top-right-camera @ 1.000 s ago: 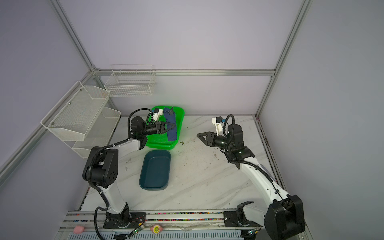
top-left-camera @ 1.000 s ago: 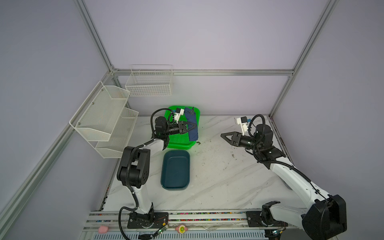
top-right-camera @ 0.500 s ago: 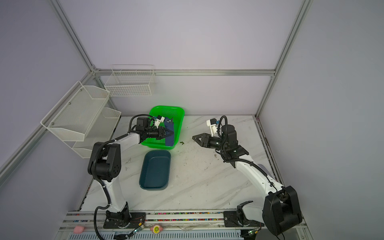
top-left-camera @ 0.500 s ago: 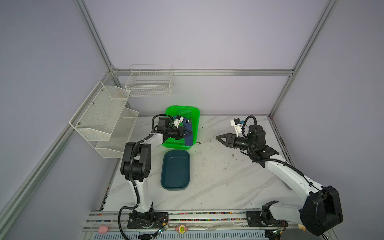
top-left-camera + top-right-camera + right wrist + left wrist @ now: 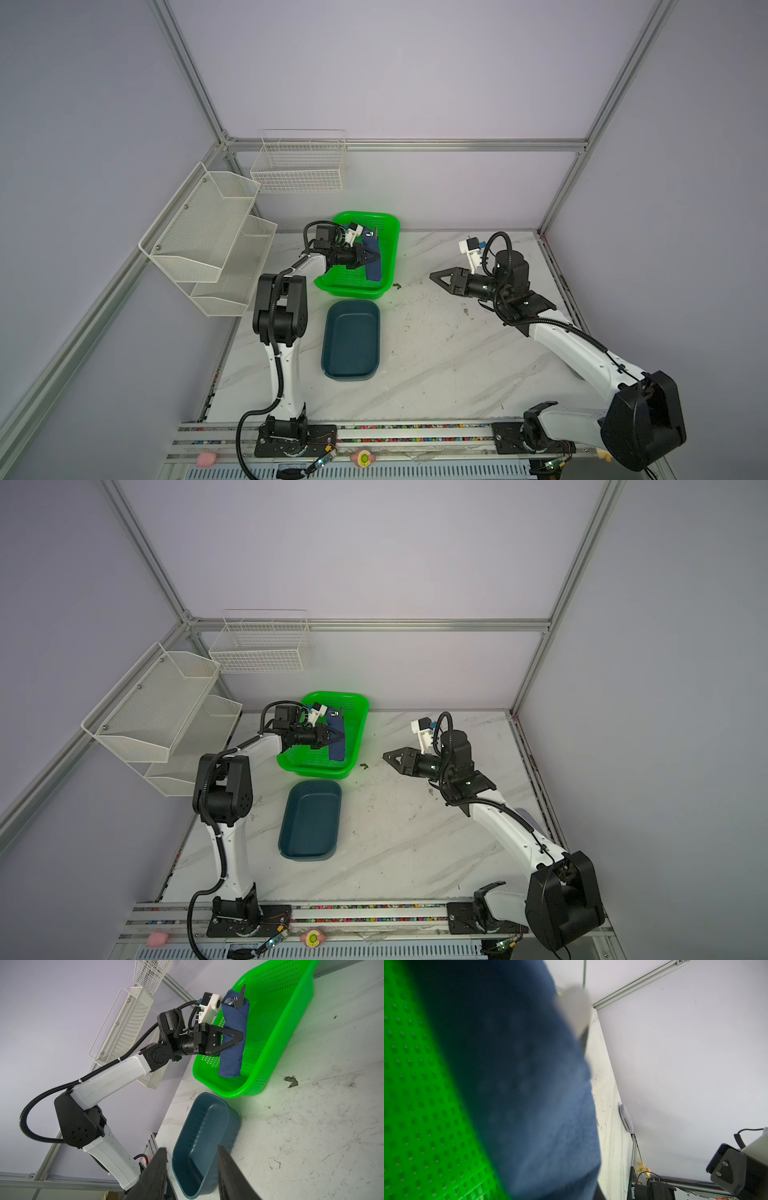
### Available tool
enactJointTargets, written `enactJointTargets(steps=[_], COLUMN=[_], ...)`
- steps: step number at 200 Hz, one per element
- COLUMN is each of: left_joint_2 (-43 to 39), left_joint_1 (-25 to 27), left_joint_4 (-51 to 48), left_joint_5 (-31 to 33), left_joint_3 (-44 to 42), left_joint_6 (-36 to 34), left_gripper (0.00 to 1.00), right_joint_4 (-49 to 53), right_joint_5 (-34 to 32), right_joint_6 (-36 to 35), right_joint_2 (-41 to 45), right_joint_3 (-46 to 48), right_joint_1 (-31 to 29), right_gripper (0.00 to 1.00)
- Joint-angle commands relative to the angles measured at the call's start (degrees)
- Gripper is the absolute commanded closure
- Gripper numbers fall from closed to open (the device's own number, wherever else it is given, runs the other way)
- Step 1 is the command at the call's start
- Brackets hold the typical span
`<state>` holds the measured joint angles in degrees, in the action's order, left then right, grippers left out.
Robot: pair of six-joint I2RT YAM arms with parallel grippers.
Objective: Place the utensils on the paper napkin and roll it up
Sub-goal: 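Lower the blue napkin bundle upright into the green basket with the left gripper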
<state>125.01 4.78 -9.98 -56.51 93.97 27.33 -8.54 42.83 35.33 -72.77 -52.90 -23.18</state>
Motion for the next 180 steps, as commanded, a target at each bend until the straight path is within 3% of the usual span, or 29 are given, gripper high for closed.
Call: enactJointTargets(steps=[1,65,180], left_joint_2=[1.17,8.17,12.56], left_joint_1=[-0.12,0.15,7.03], left_joint_4=[-0.79,-9.61,-8.56], left_joint_5=[-0.85,0.20,-3.56], left_joint_3=[6.54,14.41,15.71], left_joint_6=[-1.67,-6.58,-2.24], left_gripper=[0.99,0.99,0.99], right_joint_4=[-1.68,-1.63,-2.62], right_joint_5=[-0.31,-0.37,-3.07], right_joint_6=[-0.02,-0.01,-0.61], right_joint_2=[0.24,-1.13,-3.15], right_joint_3=[-0.80,-1.45,-0.28], right_joint_1=[-0.50,-0.88,-0.96], right_gripper=[0.58,0.58,0.58])
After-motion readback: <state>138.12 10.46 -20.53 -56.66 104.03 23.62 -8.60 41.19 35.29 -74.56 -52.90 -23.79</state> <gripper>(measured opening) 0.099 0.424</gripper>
